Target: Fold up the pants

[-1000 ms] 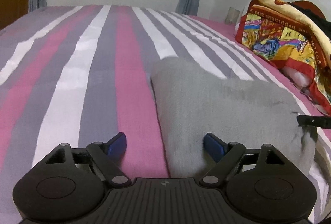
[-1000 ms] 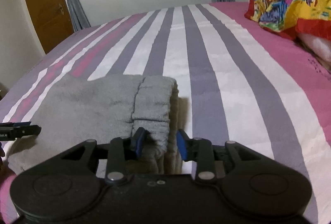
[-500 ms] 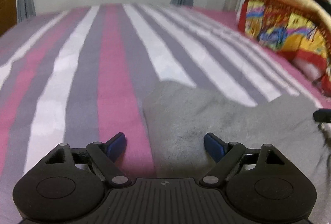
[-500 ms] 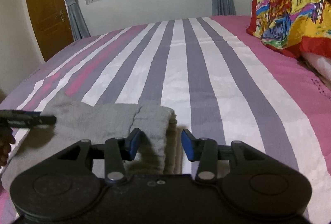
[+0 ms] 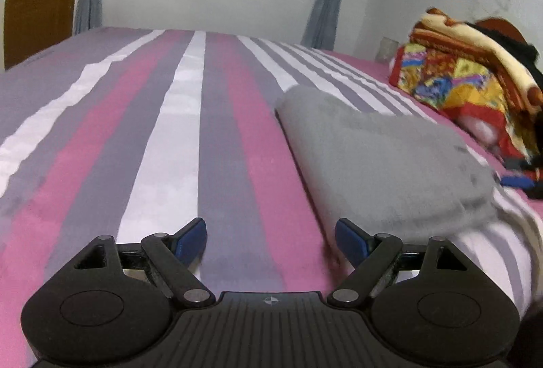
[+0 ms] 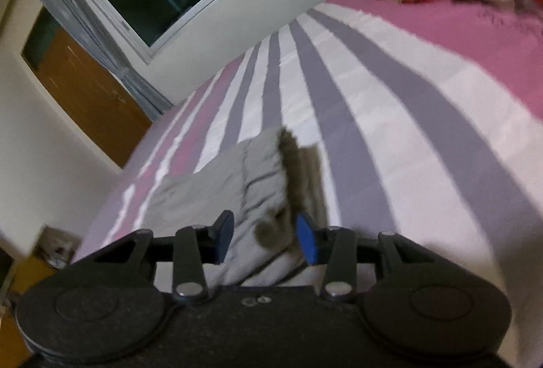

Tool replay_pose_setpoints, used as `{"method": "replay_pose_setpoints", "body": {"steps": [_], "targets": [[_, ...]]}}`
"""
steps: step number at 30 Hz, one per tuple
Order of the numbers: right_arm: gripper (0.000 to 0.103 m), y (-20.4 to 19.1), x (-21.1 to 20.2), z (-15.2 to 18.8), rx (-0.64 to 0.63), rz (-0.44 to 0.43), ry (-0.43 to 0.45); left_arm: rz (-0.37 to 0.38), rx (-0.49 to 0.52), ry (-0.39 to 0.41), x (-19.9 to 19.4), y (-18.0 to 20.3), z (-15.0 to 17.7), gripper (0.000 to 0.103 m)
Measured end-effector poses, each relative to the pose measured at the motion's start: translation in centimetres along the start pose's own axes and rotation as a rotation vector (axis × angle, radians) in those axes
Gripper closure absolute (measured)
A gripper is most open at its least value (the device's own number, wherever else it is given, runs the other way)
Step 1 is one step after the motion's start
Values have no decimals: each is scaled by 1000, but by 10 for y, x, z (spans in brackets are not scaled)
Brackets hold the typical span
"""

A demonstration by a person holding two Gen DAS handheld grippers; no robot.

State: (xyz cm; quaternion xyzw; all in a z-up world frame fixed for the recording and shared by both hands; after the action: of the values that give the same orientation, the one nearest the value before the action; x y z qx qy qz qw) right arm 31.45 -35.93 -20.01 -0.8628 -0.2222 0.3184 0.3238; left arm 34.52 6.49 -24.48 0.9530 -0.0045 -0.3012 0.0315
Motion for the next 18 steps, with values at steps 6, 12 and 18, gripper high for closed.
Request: {"method": "replay_pose_setpoints", "body": {"steps": [6,12,18], "targets": [[62,0,25,10,55,-4,-42,-32,118,-63,18,16,3,20],[62,3,49,11,115,-22,-87,-1,106,-21,32,36,-21,20],[83,-40,28,-17,15,-120,41,-29,50,-34,36,25,-7,20]]}}
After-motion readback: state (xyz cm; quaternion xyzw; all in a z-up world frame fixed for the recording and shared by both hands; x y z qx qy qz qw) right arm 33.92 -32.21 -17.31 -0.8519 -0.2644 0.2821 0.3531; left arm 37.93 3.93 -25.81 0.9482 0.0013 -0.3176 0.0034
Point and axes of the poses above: each gripper's, at about its wrist camera, not at the fingertips, and x roughly the way its jaws point, y to its right, z to its underside, the point moved 10 cm from there along x, roughly the way its jaws point, and after that the axes turned 10 degrees about -z, right-handed, at the moved point
